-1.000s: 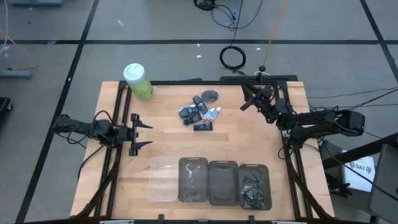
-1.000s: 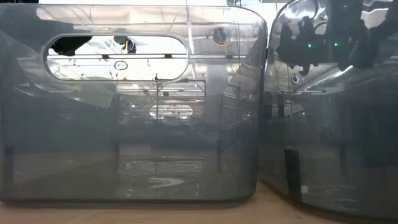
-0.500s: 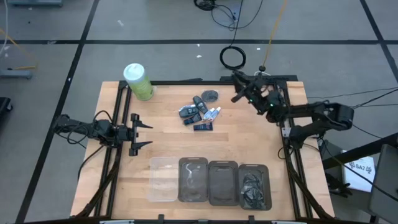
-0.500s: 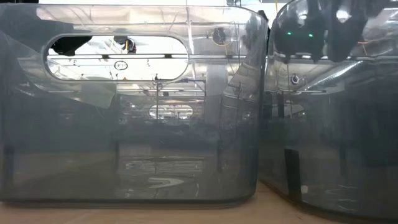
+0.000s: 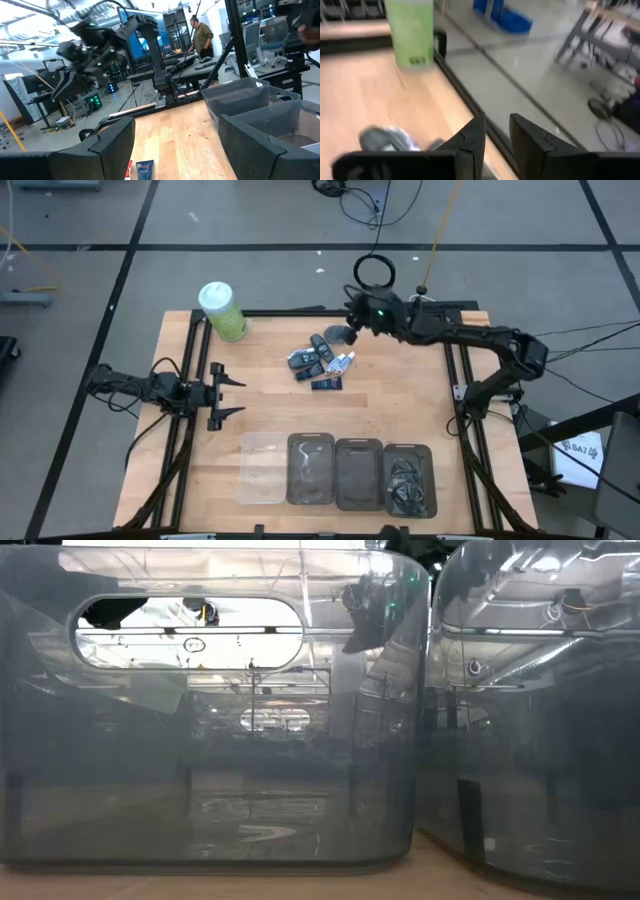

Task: Pick & Place Travel size toiletries
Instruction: Put the black hairbrush into the right black bin

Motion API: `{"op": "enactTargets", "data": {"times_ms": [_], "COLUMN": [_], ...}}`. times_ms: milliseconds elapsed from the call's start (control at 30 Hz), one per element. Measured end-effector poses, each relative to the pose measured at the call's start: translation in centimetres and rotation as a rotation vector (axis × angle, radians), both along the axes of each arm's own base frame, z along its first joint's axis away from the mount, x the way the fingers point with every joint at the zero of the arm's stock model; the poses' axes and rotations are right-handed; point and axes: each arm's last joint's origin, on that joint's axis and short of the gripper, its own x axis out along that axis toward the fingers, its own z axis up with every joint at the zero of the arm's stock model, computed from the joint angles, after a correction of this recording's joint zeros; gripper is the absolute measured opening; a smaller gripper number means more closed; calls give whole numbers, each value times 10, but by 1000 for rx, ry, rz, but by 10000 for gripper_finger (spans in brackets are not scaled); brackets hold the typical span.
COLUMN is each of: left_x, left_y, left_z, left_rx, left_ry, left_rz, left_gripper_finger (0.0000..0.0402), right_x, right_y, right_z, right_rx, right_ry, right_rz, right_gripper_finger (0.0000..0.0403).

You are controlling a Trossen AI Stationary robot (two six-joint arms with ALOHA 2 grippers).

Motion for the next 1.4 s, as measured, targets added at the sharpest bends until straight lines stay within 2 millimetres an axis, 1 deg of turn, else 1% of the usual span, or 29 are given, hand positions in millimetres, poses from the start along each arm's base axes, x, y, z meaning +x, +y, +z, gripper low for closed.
{"op": "enactTargets", "data": {"times_ms": [67,133,200,267,400,500,600,700,900,1000,1133,1333,1400], "left_x": [0,0,0,0,0,0,0,0,0,0,0,0,0], "left_y": [0,0,0,0,0,0,0,0,0,0,0,0,0], "left_z": [0,0,0,0,0,0,0,0,0,0,0,0,0], "left_rx": [0,0,0,0,0,0,0,0,0,0,0,0,0], "left_ry": [0,0,0,0,0,0,0,0,0,0,1,0,0], "left_rz": [0,0,0,0,0,0,0,0,0,0,0,0,0], "left_gripper_finger": [283,283,283,283,283,283,283,283,283,283,283,283,283], "right_x": [1,2,0,1,3,7,7,8,9,10,10,10,12], "right_y": [-9,-20,-31,-41,-50,-51,-48,-45,-45,-45,-45,-45,-45], "right_z": [-1,-8,-21,-36,-62,-73,-81,-89,-104,-107,-107,-107,-111], "right_rx": [40,85,161,261,394,429,459,502,578,595,597,617,614], "right_ry": [61,81,90,90,123,138,182,216,240,238,230,229,231], "right_rz": [-26,-66,-98,-88,-63,-74,-79,-93,-146,-157,-160,-176,-177], "right_gripper_finger": [77,77,77,77,77,79,96,129,213,240,249,235,232]}}
